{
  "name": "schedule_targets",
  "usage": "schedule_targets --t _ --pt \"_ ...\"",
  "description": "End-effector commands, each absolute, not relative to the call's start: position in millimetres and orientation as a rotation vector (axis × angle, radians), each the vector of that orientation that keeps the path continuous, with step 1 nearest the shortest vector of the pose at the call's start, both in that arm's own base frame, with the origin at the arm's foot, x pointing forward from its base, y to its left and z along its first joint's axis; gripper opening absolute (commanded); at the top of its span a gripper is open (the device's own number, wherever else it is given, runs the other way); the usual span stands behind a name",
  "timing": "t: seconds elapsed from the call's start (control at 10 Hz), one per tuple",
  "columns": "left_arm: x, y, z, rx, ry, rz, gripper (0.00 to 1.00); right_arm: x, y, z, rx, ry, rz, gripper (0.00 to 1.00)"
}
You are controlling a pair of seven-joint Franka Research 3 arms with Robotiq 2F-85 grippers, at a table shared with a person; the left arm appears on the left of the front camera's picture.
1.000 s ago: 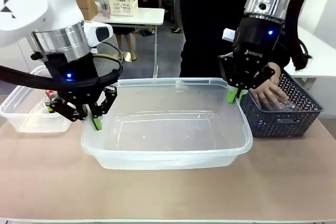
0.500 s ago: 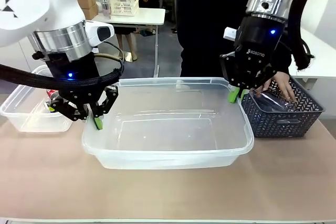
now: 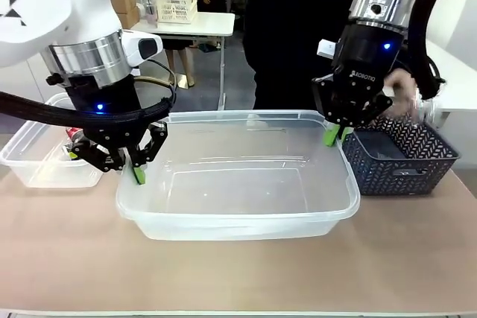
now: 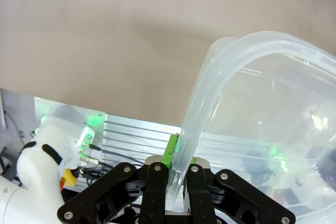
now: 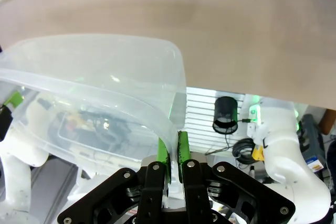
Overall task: Sort the waste into each basket.
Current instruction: Offer the picked Organizing box to the human.
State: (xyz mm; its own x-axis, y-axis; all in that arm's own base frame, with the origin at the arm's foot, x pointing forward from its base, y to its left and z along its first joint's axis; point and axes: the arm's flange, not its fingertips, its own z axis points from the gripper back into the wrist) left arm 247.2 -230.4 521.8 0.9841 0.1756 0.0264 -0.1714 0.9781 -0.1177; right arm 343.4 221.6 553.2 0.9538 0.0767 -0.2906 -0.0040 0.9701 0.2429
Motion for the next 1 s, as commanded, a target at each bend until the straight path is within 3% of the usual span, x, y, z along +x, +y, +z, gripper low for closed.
schedule_targets --t 0.0,0.9 --pt "248.1 -230.5 522.5 -0.129 -0.037 0.208 0.05 338.9 221.8 557.4 0.25 0.308 0.058 0.09" --pt "248.1 -230.5 522.5 -0.129 -0.037 0.208 0.05 338.9 221.8 557.4 0.25 0.308 0.058 0.09"
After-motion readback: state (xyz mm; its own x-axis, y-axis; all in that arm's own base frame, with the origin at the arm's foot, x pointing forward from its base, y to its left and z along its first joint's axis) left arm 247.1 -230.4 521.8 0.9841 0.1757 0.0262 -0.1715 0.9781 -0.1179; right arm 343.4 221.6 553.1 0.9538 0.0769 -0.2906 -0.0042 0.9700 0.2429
